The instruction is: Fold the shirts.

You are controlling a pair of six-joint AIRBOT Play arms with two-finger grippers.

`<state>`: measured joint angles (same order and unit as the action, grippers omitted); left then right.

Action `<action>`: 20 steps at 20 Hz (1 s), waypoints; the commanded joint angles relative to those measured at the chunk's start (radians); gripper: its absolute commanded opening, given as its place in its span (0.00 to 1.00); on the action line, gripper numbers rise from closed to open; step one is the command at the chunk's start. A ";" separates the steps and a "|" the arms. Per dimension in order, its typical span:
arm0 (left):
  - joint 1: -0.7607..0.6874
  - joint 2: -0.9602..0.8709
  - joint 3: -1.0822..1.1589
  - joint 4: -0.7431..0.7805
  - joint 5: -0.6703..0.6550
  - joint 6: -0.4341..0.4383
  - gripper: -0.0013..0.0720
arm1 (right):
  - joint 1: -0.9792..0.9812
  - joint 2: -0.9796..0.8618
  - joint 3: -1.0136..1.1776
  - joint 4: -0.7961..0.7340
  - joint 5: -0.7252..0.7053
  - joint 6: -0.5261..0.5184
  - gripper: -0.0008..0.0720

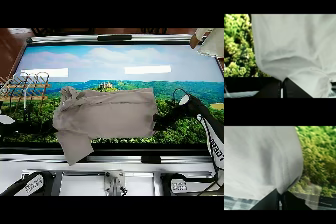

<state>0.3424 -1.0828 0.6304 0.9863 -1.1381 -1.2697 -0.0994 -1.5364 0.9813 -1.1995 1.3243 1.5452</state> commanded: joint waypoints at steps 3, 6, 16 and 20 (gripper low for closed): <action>0.002 0.074 0.341 0.001 -0.083 0.001 0.06 | 0.040 0.150 0.157 0.013 0.046 -0.040 0.10; 0.002 0.185 0.751 0.001 -0.017 0.000 0.06 | 0.040 0.383 0.445 -0.014 -0.021 -0.100 0.10; 0.002 0.477 1.323 0.018 0.105 -0.237 0.06 | 0.040 0.964 0.752 -0.071 -0.359 -0.079 0.10; 0.002 0.497 1.322 0.072 -0.111 -0.239 0.06 | 0.040 0.970 0.752 -0.144 -0.155 -0.045 0.10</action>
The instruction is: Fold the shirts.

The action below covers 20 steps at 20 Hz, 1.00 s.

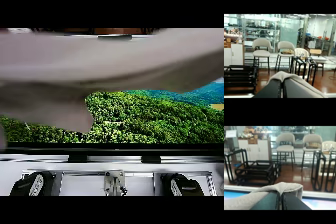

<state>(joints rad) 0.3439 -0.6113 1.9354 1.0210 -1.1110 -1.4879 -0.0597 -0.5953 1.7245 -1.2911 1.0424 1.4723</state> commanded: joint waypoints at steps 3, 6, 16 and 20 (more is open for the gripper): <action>0.000 0.001 -0.019 0.061 -0.248 0.008 0.06 | 0.000 -0.024 0.008 -0.158 0.268 0.028 0.10; 0.000 -0.027 -0.150 0.071 -0.254 0.013 0.06 | 0.000 -0.141 0.003 -0.248 0.414 0.027 0.10; -0.098 -0.512 -0.622 -0.086 0.055 0.188 0.06 | 0.002 -0.745 -0.274 -0.121 0.109 0.051 0.10; -0.214 -0.848 -0.571 -0.092 0.246 0.206 0.06 | 0.001 -0.950 -0.274 0.025 -0.169 0.054 0.10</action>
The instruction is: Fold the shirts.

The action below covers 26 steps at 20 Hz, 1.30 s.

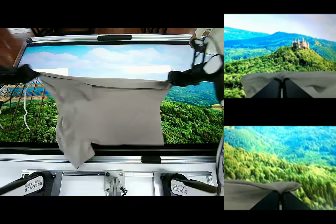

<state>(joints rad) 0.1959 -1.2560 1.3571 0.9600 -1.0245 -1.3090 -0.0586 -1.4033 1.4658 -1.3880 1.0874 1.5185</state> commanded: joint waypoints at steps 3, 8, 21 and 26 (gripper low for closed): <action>-0.107 -0.359 0.064 -0.031 0.329 0.027 0.06 | 0.000 -0.223 -0.016 0.198 -0.369 0.008 0.10; -0.120 -0.451 0.087 -0.031 0.600 0.024 0.06 | -0.001 -0.288 -0.016 0.202 -0.582 0.032 0.10; 0.031 -0.470 0.058 0.026 -0.244 0.041 0.06 | -0.003 -0.277 -0.035 -0.001 0.200 0.078 0.10; 0.033 -0.470 -0.006 0.026 -0.270 0.040 0.12 | 0.019 -0.317 -0.070 0.047 0.193 0.106 0.15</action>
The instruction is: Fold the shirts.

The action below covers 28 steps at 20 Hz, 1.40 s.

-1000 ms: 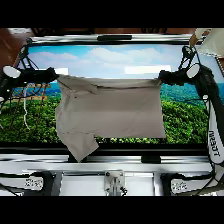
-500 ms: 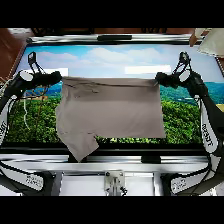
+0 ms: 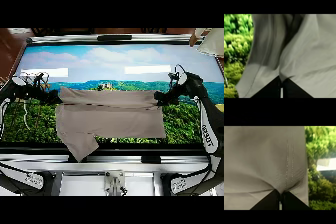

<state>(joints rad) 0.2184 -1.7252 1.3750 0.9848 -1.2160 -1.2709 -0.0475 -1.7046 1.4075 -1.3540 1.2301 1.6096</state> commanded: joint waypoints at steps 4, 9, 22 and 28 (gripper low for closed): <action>0.075 0.018 0.043 0.002 -0.259 -0.035 0.65 | -0.020 0.061 0.036 -0.028 0.188 -0.008 0.70; 0.183 0.255 -0.222 0.085 -0.378 -0.057 0.54 | -0.123 0.259 -0.018 -0.193 0.441 -0.099 0.70; 0.060 0.522 -0.861 -0.012 0.029 -0.080 0.56 | -0.212 0.437 -0.131 -0.111 0.431 -0.115 0.70; -0.109 0.518 -0.862 -0.029 0.187 -0.163 0.14 | -0.212 0.437 -0.342 -0.043 0.354 -0.100 0.70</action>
<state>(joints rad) 0.1741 -1.2083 0.5220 0.9562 -1.1255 -1.3960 -0.2592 -1.2690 1.1652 -1.4475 1.6257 1.5040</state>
